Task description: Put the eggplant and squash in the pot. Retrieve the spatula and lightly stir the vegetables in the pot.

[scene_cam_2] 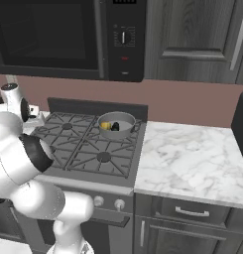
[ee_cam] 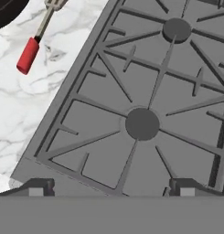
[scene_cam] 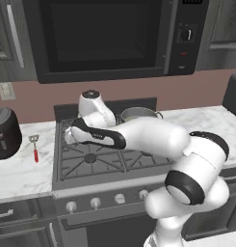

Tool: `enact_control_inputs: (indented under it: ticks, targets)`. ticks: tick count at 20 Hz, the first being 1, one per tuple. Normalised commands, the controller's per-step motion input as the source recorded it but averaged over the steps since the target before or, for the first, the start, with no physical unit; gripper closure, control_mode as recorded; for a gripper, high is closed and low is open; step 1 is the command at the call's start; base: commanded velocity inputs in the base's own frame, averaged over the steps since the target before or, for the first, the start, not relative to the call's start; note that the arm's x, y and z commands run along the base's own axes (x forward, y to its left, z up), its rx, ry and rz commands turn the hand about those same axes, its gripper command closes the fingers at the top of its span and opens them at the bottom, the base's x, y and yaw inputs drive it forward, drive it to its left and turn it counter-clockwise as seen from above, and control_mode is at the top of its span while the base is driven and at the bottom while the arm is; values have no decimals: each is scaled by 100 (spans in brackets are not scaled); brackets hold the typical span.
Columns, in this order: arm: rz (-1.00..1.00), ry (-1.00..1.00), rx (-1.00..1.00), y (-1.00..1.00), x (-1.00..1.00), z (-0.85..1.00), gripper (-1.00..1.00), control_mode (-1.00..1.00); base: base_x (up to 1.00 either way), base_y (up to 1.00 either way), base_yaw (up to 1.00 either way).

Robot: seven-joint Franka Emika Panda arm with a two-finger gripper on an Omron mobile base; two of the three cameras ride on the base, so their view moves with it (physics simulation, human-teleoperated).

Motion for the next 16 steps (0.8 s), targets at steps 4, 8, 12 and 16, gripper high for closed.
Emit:
enact_control_inputs:
  ticks: [4,8,12,16]
  targets:
    - [7,0,0,56,-13,-29,-100,-100,0,0,0]
    - [3,6,0,46,-3,-12,-100,-100,0,0,0]
    - [1,4,0,33,-2,-19,-100,-100,0,0,0]
    - [-1,0,0,50,0,-22,-100,-100,0,0,0]
